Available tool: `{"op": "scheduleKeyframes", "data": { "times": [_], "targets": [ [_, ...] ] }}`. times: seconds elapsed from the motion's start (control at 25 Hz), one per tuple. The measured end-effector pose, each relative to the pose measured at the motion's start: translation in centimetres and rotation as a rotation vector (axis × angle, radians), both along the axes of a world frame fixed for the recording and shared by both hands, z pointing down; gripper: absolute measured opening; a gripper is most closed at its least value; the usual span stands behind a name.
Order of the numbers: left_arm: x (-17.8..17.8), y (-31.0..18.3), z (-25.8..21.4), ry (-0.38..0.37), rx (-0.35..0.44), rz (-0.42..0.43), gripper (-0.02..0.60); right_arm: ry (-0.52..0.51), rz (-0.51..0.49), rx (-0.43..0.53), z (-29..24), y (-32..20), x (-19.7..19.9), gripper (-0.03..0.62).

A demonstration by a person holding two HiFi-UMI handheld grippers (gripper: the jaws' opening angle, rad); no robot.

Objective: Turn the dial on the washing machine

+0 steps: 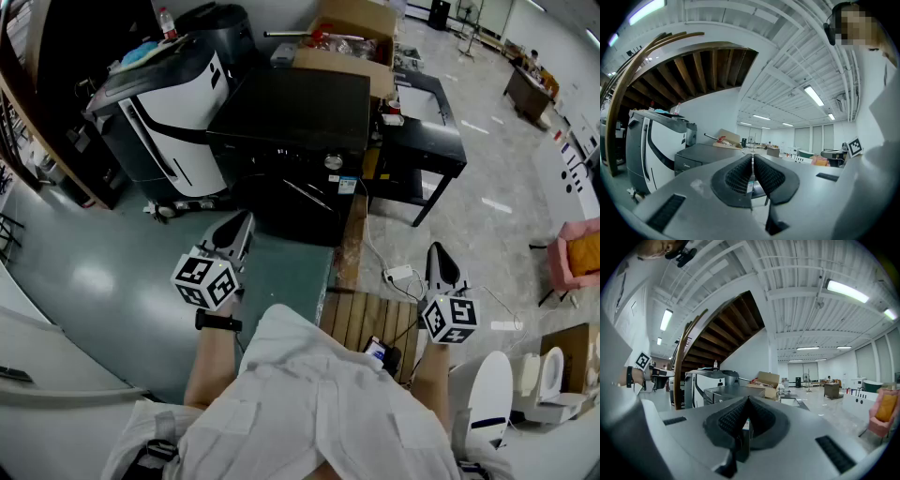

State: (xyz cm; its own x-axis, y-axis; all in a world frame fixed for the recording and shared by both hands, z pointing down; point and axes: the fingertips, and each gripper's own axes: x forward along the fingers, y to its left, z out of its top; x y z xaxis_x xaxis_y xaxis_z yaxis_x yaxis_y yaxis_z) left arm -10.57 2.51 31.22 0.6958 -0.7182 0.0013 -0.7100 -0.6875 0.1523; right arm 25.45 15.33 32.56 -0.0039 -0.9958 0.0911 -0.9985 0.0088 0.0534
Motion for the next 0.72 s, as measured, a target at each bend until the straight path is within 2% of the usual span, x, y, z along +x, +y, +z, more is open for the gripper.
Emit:
{"op": "scheduleKeyframes", "data": {
  "times": [0.44,0.6,0.72],
  "targets": [
    [1.5,0.3,0.4,-0.006,-0.005,0.013,0.017,-0.016,0.002,-0.002,0.4,0.3,1.1,0.001],
    [2.6,0.5,0.6,-0.014,-0.006,0.030,0.017,-0.081,-0.024,0.025,0.6,0.7,1.6,0.002],
    [3.4,0.6,0.7,-0.022,-0.008,0.043,0.017,-0.108,-0.059,-0.002,1.5,0.6,1.6,0.002]
  ]
}}
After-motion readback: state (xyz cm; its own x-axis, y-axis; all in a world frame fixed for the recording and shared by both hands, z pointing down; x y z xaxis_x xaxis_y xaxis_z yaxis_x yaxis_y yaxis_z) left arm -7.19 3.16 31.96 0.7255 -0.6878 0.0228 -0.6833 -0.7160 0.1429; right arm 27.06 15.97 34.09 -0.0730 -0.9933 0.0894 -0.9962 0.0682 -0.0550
